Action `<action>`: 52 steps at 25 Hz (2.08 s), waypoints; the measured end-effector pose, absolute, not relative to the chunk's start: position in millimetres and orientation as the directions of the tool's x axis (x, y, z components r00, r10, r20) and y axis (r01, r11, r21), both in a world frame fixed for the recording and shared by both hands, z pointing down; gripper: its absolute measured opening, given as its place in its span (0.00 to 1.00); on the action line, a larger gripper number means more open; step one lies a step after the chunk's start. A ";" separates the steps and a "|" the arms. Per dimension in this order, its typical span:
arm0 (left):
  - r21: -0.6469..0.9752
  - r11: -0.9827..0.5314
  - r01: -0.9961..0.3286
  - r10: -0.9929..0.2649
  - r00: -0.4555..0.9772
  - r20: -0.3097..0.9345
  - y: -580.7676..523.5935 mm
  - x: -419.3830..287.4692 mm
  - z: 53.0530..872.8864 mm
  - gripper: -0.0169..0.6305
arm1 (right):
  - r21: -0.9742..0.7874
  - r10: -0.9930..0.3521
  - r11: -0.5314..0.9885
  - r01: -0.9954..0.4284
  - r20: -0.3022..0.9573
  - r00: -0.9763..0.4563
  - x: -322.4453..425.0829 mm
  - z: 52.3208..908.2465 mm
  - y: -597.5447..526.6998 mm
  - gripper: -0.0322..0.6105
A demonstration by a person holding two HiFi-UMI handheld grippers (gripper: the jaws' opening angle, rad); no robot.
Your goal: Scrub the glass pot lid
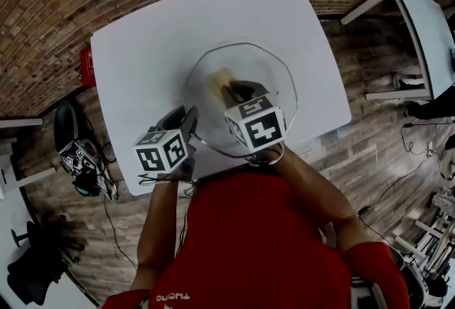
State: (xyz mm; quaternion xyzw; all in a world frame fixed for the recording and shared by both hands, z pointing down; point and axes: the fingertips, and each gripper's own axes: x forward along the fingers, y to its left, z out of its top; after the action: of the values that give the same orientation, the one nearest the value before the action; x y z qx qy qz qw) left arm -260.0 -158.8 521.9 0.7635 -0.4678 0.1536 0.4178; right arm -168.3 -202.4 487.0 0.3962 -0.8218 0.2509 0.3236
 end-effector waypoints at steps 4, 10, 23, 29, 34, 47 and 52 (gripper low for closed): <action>0.497 -0.213 -0.841 -0.587 0.517 0.623 -159.1 -259.6 521.1 0.22 | -0.176 -0.411 0.634 -0.754 0.749 -0.520 -206.9 500.2 -173.8 0.13; 0.497 -0.207 -0.843 -0.589 0.513 0.624 -158.1 -260.1 521.3 0.22 | -0.157 -0.396 0.654 -0.740 0.763 -0.512 -215.6 511.0 -169.0 0.14; 0.496 -0.209 -0.843 -0.585 0.514 0.627 -157.2 -260.6 522.2 0.22 | -0.032 -0.480 0.532 -0.846 0.811 -0.333 -112.9 518.4 -197.2 0.14; 0.496 -0.211 -0.842 -0.585 0.516 0.626 -157.1 -258.9 521.0 0.22 | 0.044 -0.524 0.439 -0.897 0.824 -0.216 -49.2 513.2 -205.5 0.14; 0.493 -0.209 -0.845 -0.585 0.512 0.629 -157.1 -258.7 520.8 0.22 | 0.090 -0.544 0.412 -0.907 0.822 -0.166 -26.7 506.5 -205.4 0.14; 0.495 -0.196 -0.846 -0.591 0.505 0.629 -159.0 -259.2 520.9 0.22 | -0.153 -0.353 0.640 -0.753 0.812 -0.465 -161.9 494.3 -114.8 0.14; 0.495 -0.189 -0.848 -0.593 0.501 0.630 -159.2 -261.8 522.2 0.22 | -0.166 -0.295 0.676 -0.718 0.832 -0.470 -178.7 507.9 -98.3 0.14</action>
State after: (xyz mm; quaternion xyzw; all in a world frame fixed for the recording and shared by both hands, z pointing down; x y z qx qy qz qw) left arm -261.8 -159.2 522.2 0.7562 -0.4765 0.1506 0.4224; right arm -178.7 -98.3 507.9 0.3098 -0.8179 0.2571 0.4111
